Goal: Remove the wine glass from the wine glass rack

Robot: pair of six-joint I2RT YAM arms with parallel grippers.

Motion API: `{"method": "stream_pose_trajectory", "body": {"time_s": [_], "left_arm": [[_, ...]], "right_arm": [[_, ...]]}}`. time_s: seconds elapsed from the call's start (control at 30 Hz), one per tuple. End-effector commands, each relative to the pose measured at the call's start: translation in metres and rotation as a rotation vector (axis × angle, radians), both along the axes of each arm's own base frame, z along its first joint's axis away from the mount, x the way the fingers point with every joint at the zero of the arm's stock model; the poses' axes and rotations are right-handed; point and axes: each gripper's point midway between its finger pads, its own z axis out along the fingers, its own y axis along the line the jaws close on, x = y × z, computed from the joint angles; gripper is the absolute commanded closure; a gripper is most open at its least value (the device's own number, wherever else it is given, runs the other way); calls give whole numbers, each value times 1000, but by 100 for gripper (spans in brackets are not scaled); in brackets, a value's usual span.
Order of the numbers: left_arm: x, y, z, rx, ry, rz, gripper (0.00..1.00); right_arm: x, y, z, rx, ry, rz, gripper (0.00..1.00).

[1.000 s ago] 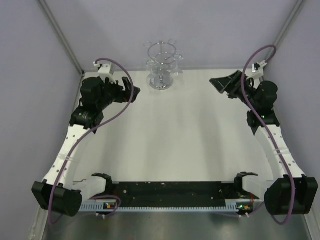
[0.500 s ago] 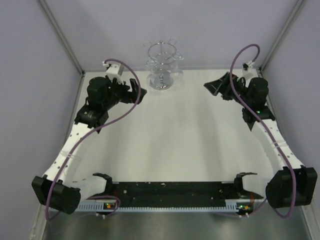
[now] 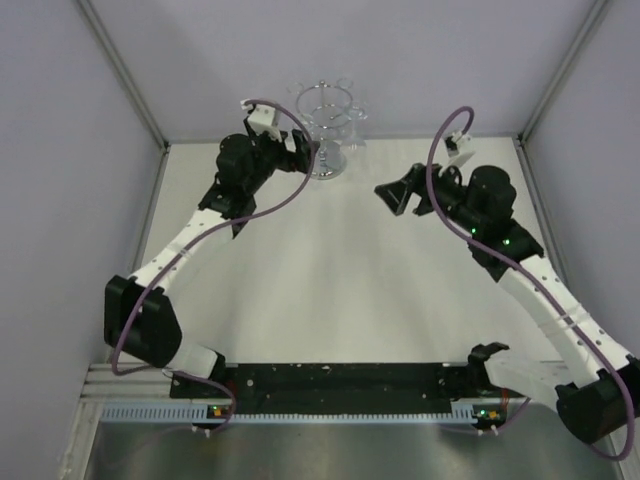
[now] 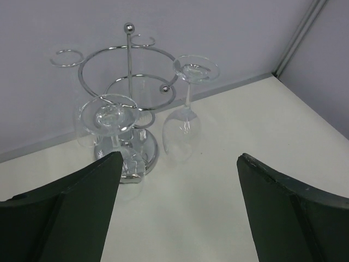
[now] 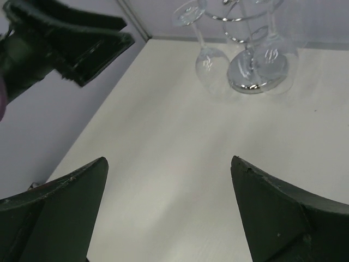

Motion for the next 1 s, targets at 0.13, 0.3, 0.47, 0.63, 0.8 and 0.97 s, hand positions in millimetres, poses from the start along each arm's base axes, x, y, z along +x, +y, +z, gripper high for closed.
{"method": "stream_pose_trajectory", "body": {"time_s": [0.13, 0.3, 0.47, 0.63, 0.8, 0.97], "left_arm": [[62, -31, 56, -46, -258, 29, 8], [91, -48, 56, -36, -306, 10, 8], [121, -55, 58, -36, -318, 45, 8], [154, -59, 46, -20, -301, 102, 8], [175, -61, 39, -2, -305, 137, 7], [190, -61, 35, -2, -307, 177, 7]], "right_arm": [[-35, 24, -29, -68, 14, 51, 6], [-55, 29, -37, -35, 24, 107, 7], [-67, 33, -43, -20, 36, 145, 7], [-74, 40, -44, -13, 38, 178, 7], [-80, 43, -39, 4, 28, 207, 7], [-81, 44, -39, 8, 21, 214, 7]]}}
